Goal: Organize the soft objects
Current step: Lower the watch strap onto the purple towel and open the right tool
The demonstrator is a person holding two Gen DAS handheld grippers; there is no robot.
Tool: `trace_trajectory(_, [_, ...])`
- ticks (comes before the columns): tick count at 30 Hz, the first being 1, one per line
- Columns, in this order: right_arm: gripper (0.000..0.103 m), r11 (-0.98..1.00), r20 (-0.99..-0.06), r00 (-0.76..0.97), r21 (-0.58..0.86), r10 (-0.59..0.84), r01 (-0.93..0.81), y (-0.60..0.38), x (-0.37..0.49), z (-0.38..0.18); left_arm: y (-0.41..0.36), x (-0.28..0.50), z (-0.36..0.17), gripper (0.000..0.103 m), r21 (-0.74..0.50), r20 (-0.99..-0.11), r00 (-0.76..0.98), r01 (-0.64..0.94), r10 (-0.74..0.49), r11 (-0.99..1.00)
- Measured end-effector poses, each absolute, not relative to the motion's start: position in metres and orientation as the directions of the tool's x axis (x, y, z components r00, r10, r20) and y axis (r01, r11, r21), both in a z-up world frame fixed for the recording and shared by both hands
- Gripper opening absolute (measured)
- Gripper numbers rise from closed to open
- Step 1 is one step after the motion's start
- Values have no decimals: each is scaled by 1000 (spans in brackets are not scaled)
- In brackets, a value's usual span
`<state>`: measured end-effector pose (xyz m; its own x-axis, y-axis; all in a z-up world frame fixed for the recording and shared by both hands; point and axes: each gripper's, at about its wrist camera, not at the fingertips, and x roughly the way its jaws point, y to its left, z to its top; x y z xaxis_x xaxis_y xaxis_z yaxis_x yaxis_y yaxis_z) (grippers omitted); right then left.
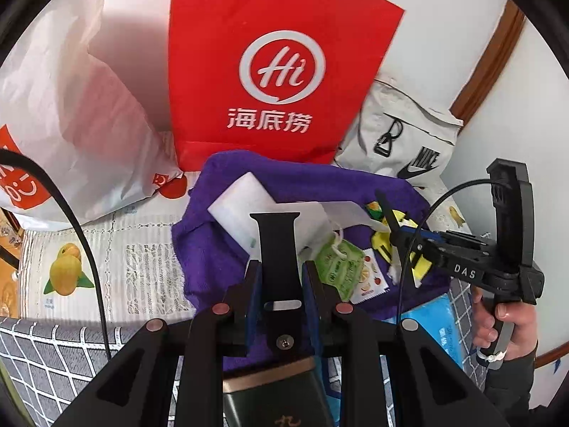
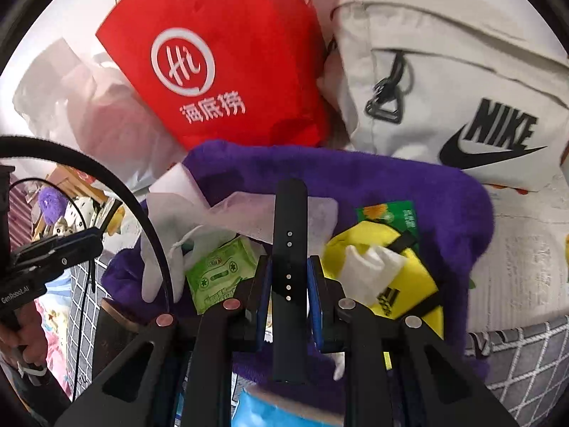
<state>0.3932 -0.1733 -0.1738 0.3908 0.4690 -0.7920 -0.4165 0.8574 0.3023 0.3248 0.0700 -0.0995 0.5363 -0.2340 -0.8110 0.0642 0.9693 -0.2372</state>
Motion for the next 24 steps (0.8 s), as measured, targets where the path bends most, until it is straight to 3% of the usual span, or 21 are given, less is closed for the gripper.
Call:
trace_trajectory(13, [21, 867, -839, 343, 264, 423, -422, -157, 419, -195, 87, 342, -117, 22, -253, -826, 514, 27, -231, 967])
trace_trajectory(21, [33, 873, -828, 383, 233, 409, -428, -165, 410, -175, 88, 350, -138, 22, -283, -844, 472, 9, -253, 959])
trace_trajectory(24, [34, 873, -814, 405, 235, 417, -427, -174, 400, -165, 87, 352, -140, 22, -272, -848, 471, 4, -242, 962])
